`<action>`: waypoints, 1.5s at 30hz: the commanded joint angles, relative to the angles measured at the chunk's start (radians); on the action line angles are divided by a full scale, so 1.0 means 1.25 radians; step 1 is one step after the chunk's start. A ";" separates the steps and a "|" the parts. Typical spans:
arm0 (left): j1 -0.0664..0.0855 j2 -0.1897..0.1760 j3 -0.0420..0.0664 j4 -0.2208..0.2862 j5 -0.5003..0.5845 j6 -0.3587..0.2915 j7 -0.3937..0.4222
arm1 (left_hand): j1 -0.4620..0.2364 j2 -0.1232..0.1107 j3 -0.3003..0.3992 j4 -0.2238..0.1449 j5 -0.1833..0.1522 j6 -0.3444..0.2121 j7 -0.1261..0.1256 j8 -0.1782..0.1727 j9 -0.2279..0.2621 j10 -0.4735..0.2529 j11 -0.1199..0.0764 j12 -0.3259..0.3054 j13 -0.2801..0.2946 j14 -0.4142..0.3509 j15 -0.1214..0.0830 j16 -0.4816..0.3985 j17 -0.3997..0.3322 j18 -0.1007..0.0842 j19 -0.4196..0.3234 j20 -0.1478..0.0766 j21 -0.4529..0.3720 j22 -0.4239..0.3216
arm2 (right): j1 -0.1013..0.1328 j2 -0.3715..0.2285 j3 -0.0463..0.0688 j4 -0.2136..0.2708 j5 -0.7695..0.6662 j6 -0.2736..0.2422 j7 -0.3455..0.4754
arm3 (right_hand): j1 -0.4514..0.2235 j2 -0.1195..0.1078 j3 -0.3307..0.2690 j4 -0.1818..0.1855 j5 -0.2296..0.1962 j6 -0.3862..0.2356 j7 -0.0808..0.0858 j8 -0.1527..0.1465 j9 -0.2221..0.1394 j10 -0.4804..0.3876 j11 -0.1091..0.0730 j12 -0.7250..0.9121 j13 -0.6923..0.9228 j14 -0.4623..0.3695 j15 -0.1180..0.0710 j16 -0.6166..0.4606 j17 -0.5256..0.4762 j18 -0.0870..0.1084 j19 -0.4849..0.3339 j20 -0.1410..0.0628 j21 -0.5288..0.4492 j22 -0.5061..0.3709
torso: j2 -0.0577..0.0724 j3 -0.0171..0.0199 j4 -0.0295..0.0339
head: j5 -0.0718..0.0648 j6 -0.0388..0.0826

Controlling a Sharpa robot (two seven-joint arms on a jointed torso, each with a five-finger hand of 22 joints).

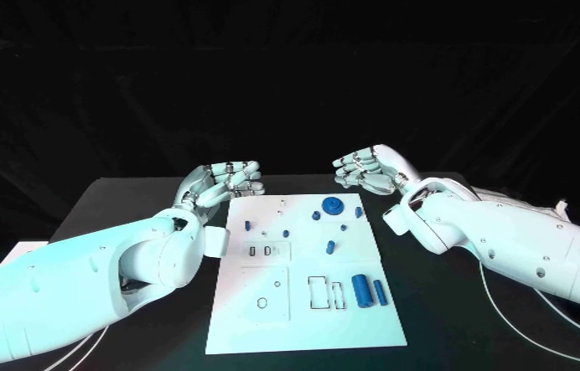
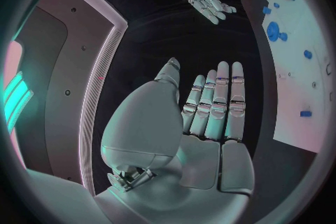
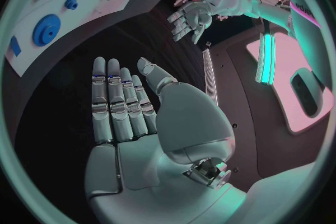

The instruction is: Assemble the parts on the task board

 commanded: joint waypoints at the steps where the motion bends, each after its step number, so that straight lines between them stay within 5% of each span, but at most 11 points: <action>1: 0.004 -0.007 0.004 0.028 -0.008 0.062 -0.013 | 0.001 0.008 -0.007 -0.004 -0.004 0.009 0.000 -0.005 -0.001 0.007 -0.001 -0.007 -0.001 0.011 -0.001 -0.003 0.007 0.009 0.011 -0.001 -0.006 -0.001 | 0.004 0.002 0.005 0.001 -0.260 -0.002 -0.087 | 0.013 -0.025 -0.001 -0.012 0.011 0.074 -0.030 0.002 0.005 0.114 -0.041 0.003 0.007 0.167 -0.056 0.050 0.031 0.011 0.117 -0.057 0.128 0.064 | 0.028 -0.0041 0.0079 | -0.009 0.006; 3: 0.005 -0.012 0.006 0.043 -0.009 0.068 -0.016 | -0.001 0.009 -0.012 -0.004 -0.009 0.010 0.001 -0.008 -0.001 0.009 -0.001 -0.011 -0.001 0.014 -0.001 -0.005 0.012 0.009 0.015 -0.001 -0.007 -0.002 | 0.007 0.003 0.010 0.004 -0.318 0.002 -0.112 | 0.016 -0.026 -0.002 -0.010 0.008 0.089 -0.043 0.003 0.005 0.141 -0.052 0.005 0.008 0.220 -0.074 0.074 0.047 0.010 0.146 -0.074 0.178 0.092 | 0.036 -0.0045 0.0104 | -0.013 0.007; 8: 0.013 -0.022 0.010 0.072 -0.009 0.074 -0.020 | -0.003 0.010 -0.015 -0.005 -0.012 0.011 0.002 -0.010 -0.002 0.009 0.000 -0.014 -0.002 0.015 -0.001 -0.007 0.015 0.009 0.017 -0.002 -0.008 -0.003 | 0.015 0.009 0.023 0.014 -0.455 0.038 -0.191 | -0.002 -0.035 -0.002 0.001 0.004 0.101 -0.052 -0.008 0.001 0.165 -0.068 -0.011 0.006 0.274 -0.090 0.152 0.100 0.009 0.166 -0.091 0.259 0.141 | 0.060 -0.0049 0.0177 | -0.023 0.016; 15: 0.024 -0.034 0.012 0.096 -0.009 0.080 -0.024 | -0.005 0.012 -0.023 -0.007 -0.014 0.007 0.007 -0.018 -0.002 0.004 0.003 -0.022 -0.003 0.014 0.001 -0.014 0.022 0.008 0.020 -0.001 -0.012 -0.006 | 0.029 0.025 0.028 0.021 -0.587 0.104 -0.285 | -0.043 -0.069 0.007 0.030 0.001 0.102 -0.055 -0.018 0.000 0.111 -0.069 -0.025 0.002 0.269 -0.088 0.338 0.209 0.009 0.181 -0.094 0.349 0.197 | 0.082 -0.0049 0.0247 | -0.031 0.024; 18: 0.025 -0.037 0.012 0.100 -0.009 0.080 -0.025 | -0.004 0.012 -0.025 -0.009 -0.014 0.006 0.007 -0.019 -0.002 0.003 0.004 -0.024 -0.003 0.013 0.002 -0.016 0.023 0.008 0.022 -0.001 -0.013 -0.006 | 0.033 0.031 0.029 0.022 -0.617 0.129 -0.307 | -0.042 -0.078 0.025 0.045 0.003 0.102 -0.059 -0.017 0.001 0.085 -0.062 -0.024 0.003 0.262 -0.085 0.417 0.261 -0.005 0.201 -0.091 0.466 0.330 | 0.090 -0.0051 0.0275 | -0.033 0.027; 20: 0.026 -0.039 0.013 0.102 -0.009 0.080 -0.025 | -0.004 0.013 -0.025 -0.009 -0.014 0.006 0.007 -0.020 -0.002 0.002 0.004 -0.025 -0.003 0.013 0.002 -0.017 0.024 0.008 0.022 -0.001 -0.013 -0.006 | 0.035 0.033 0.029 0.024 -0.632 0.148 -0.319 | -0.039 -0.090 0.038 0.059 0.002 0.102 -0.057 -0.017 0.001 0.081 -0.064 -0.022 0.004 0.256 -0.086 0.525 0.370 -0.019 0.219 -0.088 0.560 0.442 | 0.096 -0.0056 0.0302 | -0.035 0.029; 29: 0.026 -0.042 0.013 0.104 -0.009 0.080 -0.027 | -0.004 0.014 -0.027 -0.011 -0.014 0.005 0.008 -0.022 -0.002 0.001 0.005 -0.028 -0.003 0.012 0.002 -0.019 0.026 0.008 0.024 -0.001 -0.013 -0.006 | 0.039 0.041 0.029 0.025 -0.659 0.226 -0.340 | -0.030 -0.112 0.057 0.094 0.000 0.103 -0.058 -0.017 0.001 0.060 -0.057 -0.024 0.004 0.251 -0.082 0.675 0.523 -0.041 0.241 -0.080 0.697 0.617 | 0.110 -0.0078 0.0337 | -0.039 0.030; 45: 0.026 -0.041 0.013 0.100 -0.008 0.079 -0.031 | -0.005 0.015 -0.031 -0.012 -0.013 0.003 0.010 -0.025 -0.002 -0.003 0.007 -0.032 -0.004 0.009 0.004 -0.023 0.029 0.007 0.026 0.000 -0.015 -0.008 | 0.039 0.055 0.029 0.015 -0.672 0.263 -0.348 | -0.019 -0.110 0.067 0.115 0.001 0.111 -0.061 -0.014 0.002 0.057 -0.057 -0.022 0.003 0.250 -0.081 0.732 0.580 -0.047 0.245 -0.077 0.738 0.665 | 0.124 -0.0099 0.0390 | -0.044 0.038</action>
